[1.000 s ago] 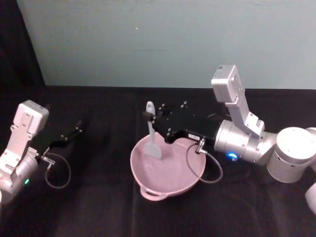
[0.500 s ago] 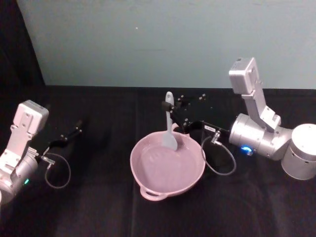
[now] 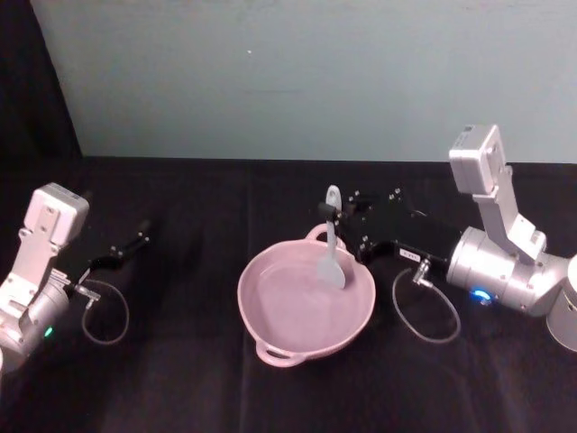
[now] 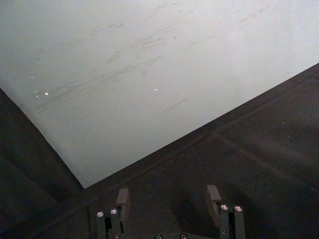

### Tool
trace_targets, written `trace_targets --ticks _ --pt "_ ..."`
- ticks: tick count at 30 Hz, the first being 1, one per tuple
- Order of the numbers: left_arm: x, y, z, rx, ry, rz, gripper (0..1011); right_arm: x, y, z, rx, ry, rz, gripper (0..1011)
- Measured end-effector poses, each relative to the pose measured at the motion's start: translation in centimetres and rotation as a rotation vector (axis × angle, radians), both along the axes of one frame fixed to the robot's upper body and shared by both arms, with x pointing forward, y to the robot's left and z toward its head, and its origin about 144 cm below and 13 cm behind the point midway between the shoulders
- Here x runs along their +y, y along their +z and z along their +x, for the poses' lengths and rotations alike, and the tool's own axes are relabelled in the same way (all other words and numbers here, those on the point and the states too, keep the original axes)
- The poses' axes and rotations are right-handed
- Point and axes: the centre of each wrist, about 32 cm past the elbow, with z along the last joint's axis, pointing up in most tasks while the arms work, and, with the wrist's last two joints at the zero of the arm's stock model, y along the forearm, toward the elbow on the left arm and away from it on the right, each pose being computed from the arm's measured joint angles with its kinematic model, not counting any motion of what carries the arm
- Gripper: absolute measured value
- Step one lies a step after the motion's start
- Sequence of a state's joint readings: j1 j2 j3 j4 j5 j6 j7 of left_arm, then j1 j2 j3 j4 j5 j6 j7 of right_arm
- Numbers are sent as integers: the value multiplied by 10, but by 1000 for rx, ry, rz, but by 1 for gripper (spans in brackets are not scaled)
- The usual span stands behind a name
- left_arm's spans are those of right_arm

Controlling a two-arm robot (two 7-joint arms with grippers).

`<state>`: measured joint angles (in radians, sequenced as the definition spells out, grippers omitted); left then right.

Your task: Use the one hand to pick up the spoon and stir the clear water in the bowl.

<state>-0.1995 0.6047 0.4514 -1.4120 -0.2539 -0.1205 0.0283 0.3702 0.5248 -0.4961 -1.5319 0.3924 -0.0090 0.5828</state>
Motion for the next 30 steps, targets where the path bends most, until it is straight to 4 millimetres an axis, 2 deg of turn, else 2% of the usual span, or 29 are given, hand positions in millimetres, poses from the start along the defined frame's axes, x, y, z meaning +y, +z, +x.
trace_targets --ticks 8,14,20,30 --pt "0 0 0 0 0 0 1005 7 -3 -14 8 43 7 119" --pt "0 0 0 0 0 0 1005 23 -10 -18 22 100 36 119" --pt "0 0 0 0 0 0 1005 41 -15 -13 36 148 74 119" --pt "0 0 0 0 0 0 1005 55 -18 2 29 148 116 119"
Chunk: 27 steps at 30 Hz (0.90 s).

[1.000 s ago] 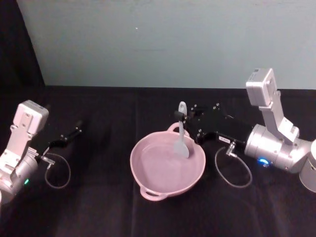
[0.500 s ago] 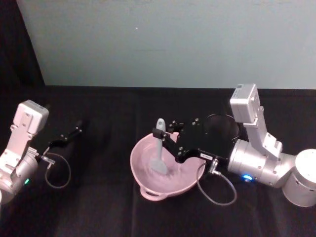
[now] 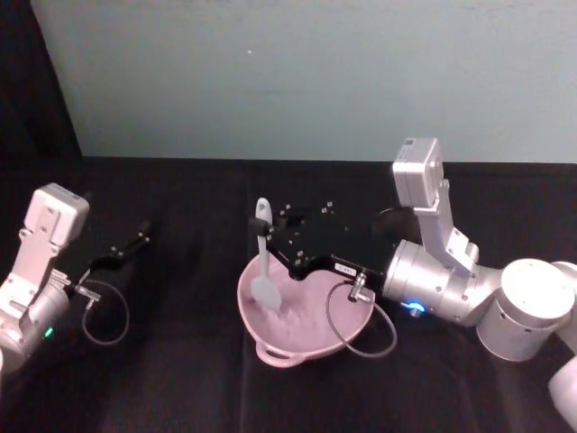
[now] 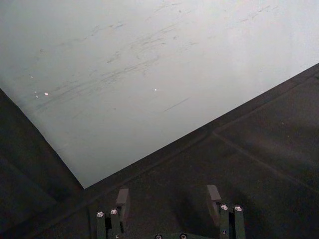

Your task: Use the one hand to pick up the spoon and stir the clear water in the bowl.

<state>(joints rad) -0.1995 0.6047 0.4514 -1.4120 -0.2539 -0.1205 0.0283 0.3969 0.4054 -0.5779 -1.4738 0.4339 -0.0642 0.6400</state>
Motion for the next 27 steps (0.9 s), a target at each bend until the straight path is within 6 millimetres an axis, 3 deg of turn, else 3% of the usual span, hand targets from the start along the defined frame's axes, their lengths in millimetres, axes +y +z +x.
trace_targets --ticks 6,13,27 --pt "0 0 0 0 0 0 1005 -2 -4 15 -2 -47 14 119" --pt "0 0 0 0 0 0 1005 -19 -6 24 -5 -127 24 119" --pt "0 0 0 0 0 0 1005 -61 -5 3 -14 -228 2 119"
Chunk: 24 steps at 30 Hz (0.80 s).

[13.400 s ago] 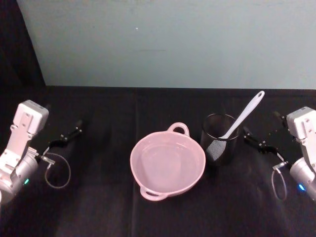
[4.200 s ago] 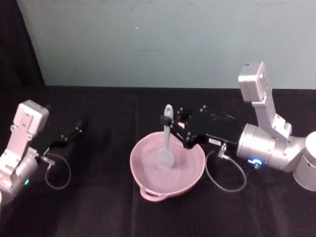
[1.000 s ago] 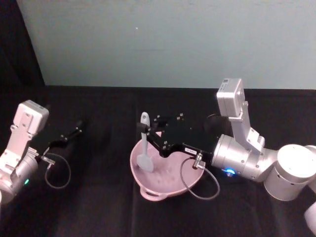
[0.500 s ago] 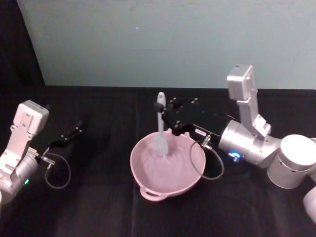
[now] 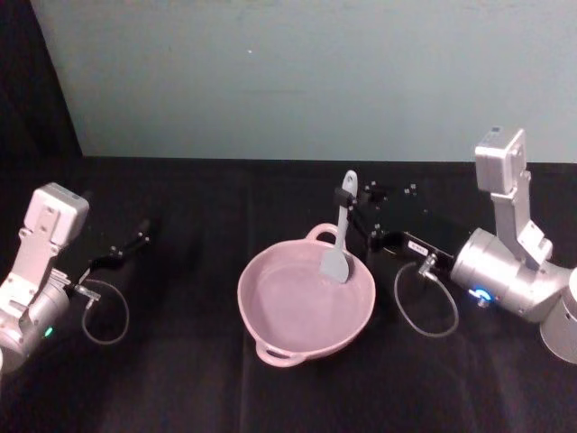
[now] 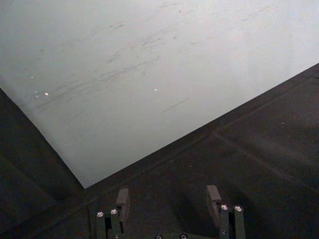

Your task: Use the one hand to pick up the spoon and stir the clear water in the bowl.

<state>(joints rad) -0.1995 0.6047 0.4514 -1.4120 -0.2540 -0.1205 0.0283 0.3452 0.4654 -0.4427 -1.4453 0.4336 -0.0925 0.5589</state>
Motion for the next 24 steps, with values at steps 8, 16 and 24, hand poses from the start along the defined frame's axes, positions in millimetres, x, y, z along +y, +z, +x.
trace_targets --ticks 8,16,24 --pt "0 0 0 0 0 0 1005 -2 0 -22 -3 25 -20 119" --pt "0 0 0 0 0 0 1005 10 -6 -39 11 100 -13 119" --pt "0 0 0 0 0 0 1005 31 -9 -37 21 169 13 119"
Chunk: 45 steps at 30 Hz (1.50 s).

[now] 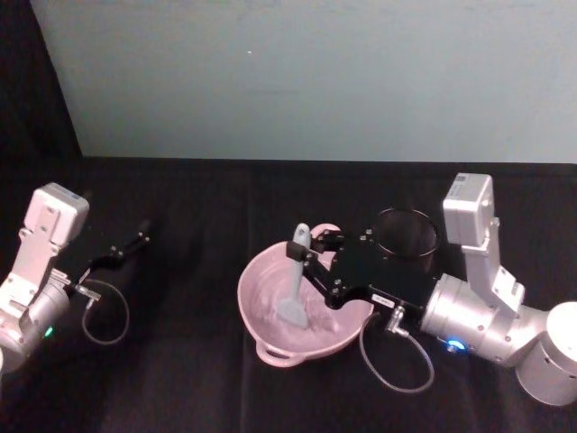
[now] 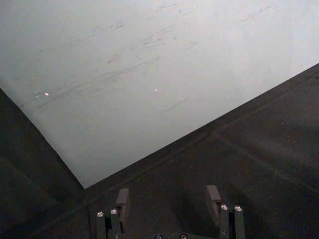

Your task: Use the one hand to pick up the spoon and stir the clear water in the bowl.

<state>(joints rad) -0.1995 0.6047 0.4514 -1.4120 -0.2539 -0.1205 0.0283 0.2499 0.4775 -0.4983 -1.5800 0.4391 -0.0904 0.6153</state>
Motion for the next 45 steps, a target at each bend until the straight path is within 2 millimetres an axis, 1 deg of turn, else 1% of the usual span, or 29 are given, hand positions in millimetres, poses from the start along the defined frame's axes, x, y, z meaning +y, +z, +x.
trace_targets --ticks 6,10,18,22,27,34,39,45 --pt "0 0 0 0 0 0 1005 11 1 8 -2 20 11 119" --pt "0 0 0 0 0 0 1005 18 1 18 4 25 23 119" --pt "0 0 0 0 0 0 1005 23 1 35 4 6 30 119" --pt "0 0 0 0 0 0 1005 22 1 43 0 -21 30 119" --pt "0 0 0 0 0 0 1005 15 0 52 1 -67 29 119" --pt "0 0 0 0 0 0 1005 0 -3 54 -2 -129 33 119" --pt "0 0 0 0 0 0 1005 -12 -3 50 -5 -155 29 119" --pt "0 0 0 0 0 0 1005 -25 0 38 -18 -171 14 119"
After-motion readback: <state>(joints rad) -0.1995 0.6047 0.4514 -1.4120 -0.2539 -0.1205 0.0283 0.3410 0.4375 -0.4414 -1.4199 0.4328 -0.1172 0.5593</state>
